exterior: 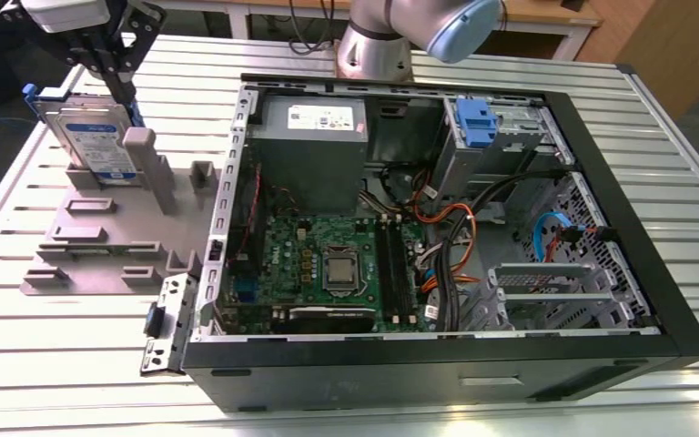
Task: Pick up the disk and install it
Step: 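Reach for the disk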
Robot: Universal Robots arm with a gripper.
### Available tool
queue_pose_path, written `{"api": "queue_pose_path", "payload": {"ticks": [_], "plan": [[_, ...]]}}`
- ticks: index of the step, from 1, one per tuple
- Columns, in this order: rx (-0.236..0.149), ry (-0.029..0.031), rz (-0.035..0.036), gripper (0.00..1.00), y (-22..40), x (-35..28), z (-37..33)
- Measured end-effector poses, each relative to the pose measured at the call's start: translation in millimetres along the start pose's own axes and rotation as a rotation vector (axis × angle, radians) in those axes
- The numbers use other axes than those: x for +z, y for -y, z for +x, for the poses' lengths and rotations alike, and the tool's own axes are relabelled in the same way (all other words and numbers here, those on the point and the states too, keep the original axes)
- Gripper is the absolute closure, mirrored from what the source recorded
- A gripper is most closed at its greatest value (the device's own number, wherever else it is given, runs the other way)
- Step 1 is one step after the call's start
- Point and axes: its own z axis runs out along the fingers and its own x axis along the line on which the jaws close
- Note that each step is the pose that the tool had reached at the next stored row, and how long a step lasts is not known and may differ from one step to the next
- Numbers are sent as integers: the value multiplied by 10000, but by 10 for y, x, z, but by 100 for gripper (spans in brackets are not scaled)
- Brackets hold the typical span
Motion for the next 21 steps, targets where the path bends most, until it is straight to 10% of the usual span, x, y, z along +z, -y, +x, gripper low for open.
{"api": "queue_pose_path", "payload": {"ticks": [21], "plan": [[1,-1,1,89,-1,24,195]]}}
